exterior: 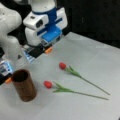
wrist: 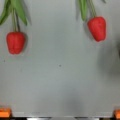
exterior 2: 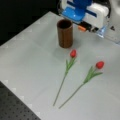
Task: Flower insertion into a vase
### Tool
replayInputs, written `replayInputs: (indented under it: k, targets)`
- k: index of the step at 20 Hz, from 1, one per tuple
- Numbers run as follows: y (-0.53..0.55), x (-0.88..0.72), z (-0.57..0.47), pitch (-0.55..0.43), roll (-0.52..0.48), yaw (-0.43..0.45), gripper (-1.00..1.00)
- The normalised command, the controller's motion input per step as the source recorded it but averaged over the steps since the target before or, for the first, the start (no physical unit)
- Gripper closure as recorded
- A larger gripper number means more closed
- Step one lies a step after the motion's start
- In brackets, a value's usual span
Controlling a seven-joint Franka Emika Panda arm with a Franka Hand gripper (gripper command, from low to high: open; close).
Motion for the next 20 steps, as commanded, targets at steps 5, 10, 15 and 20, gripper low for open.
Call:
replayInputs:
  k: [5,10,15,20]
  targets:
    - [0.00,0.08,-0.09,-0.018,0.025,0.120,-1.00]
    - [0.00,0.22,-0.24,-0.071,-0.048,0.134,-1.00]
    - [0.00,0.30,-0.35,-0.054,-0.094,0.147,-1.00]
    - [0.02,0.32,-0.39,-0.084,-0.109,0.136,-1.00]
